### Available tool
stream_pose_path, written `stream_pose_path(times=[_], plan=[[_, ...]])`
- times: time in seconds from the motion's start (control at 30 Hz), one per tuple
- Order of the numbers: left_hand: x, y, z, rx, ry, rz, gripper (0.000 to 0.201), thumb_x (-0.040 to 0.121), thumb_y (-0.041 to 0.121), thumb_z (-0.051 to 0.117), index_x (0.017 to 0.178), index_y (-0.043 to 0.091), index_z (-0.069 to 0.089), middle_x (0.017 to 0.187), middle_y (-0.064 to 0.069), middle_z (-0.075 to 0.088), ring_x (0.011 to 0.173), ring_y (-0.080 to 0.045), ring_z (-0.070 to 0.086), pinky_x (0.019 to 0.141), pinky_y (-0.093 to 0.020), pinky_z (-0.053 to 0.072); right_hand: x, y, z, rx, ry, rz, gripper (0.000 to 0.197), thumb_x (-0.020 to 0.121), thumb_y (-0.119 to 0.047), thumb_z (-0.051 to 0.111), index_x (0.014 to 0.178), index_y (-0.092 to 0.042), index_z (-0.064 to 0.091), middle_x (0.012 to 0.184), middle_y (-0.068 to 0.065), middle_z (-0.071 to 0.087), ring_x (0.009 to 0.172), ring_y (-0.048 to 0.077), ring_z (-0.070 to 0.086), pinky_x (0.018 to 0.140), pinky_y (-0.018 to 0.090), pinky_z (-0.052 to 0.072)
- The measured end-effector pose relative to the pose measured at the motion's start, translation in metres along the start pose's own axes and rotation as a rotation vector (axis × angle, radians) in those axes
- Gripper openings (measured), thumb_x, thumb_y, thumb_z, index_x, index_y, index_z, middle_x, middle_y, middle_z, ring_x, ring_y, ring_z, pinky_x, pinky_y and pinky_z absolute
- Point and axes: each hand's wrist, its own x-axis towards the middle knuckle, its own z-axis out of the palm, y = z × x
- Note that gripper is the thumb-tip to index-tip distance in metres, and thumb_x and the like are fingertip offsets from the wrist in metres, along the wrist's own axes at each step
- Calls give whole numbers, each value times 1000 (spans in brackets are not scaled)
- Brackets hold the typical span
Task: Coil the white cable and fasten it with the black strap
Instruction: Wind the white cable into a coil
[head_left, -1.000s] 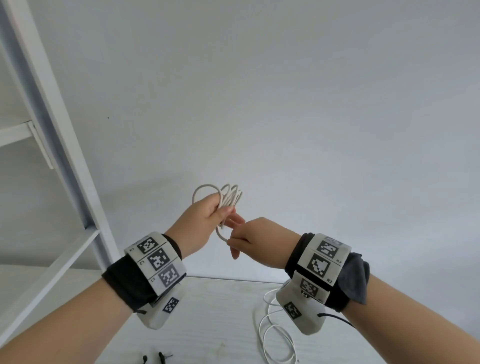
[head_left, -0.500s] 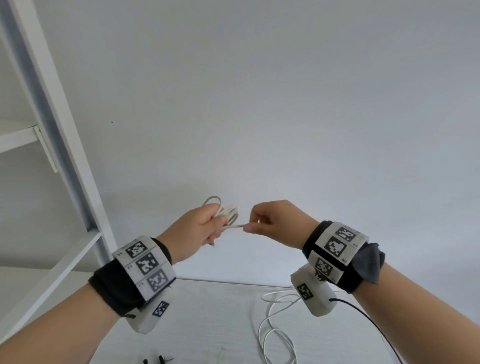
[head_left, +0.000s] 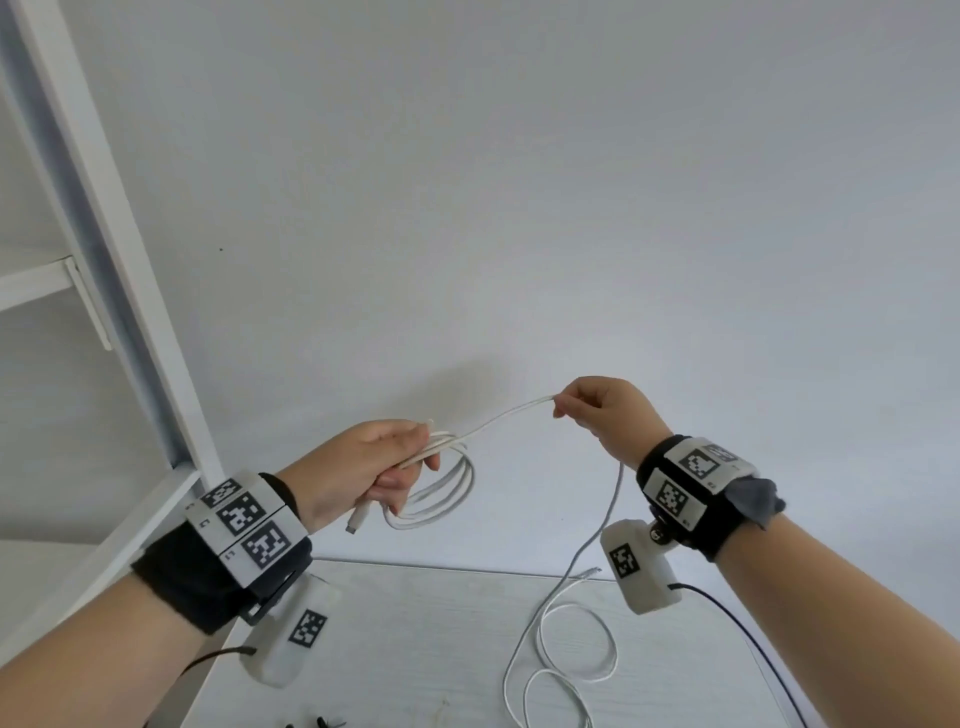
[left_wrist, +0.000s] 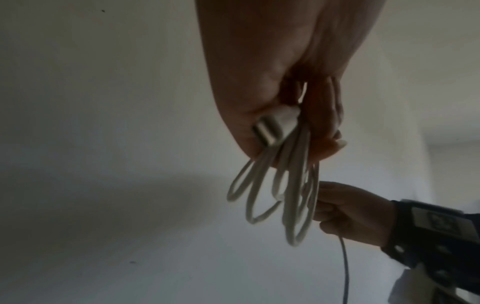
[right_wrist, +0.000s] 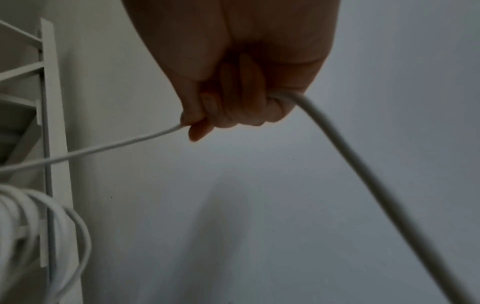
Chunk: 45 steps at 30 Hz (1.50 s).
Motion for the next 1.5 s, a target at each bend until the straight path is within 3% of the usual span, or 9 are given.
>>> stream_pose_path(times=[0.1,0.43,0.7,0.87,1.0,1.13,1.2,1.33,1.5], plan=[[0,7,6,-24,-29,18,32,85,38,46,78,9,58,46,10,30,41,-9,26,50,-19,43,2,2,12,-49,3,29,24,88,-24,55,66,-19,63,53,-3,40,47,13,32,48,24,28],[12,12,4,-552,-7,72,24,92,30,38,81,13,51,51,8,33,42,-8,34,58,-22,46,-12,-6,57,-256,-189,33,32,94,-30,42,71,-18,61,54,-9,42,50,8,39,50,22,30],[29,12,-3,-849,290,125,30,98,29,36,75,14,47,49,9,49,42,-5,49,60,-19,56,-37,-9,85,-77,-301,-3,16,92,-22,40,86,-25,54,57,-7,48,54,12,47,54,23,39],[27,11,-26,-911,455,282,27,98,23,37,80,11,53,65,3,70,67,-12,71,71,-26,59,-51,10,91,119,-377,131,13,91,-19,42,93,-24,54,46,-11,45,40,1,40,47,20,42],[23,8,-40,-780,530,381,26,99,26,34,83,16,51,86,4,76,88,-17,72,90,-32,51,-53,21,84,238,-328,209,9,91,-18,46,86,-21,53,51,-9,43,38,1,39,51,23,47],[28,4,-31,-534,658,373,20,101,23,33,95,11,47,87,4,76,89,-18,71,71,-26,55,-49,13,75,64,-238,45,14,90,-19,47,85,-22,60,54,-8,49,42,3,39,48,15,34],[32,3,-24,-333,692,360,15,101,21,34,94,10,42,93,1,73,91,-18,70,75,-29,55,-48,1,74,-67,-267,-63,16,91,-22,46,86,-27,61,56,-8,51,51,7,45,55,21,39],[31,-1,-10,111,617,317,23,100,18,34,77,16,33,104,-4,70,93,-21,70,84,-29,51,-45,-26,66,-243,-291,-256,19,94,-25,43,95,-24,62,61,-12,48,61,10,48,66,30,44],[20,-7,2,478,436,205,24,98,25,36,76,16,33,85,6,74,73,-8,72,65,-23,47,-28,-46,50,-238,-146,-400,19,93,-21,47,96,-19,65,64,-12,48,67,15,51,70,32,45]])
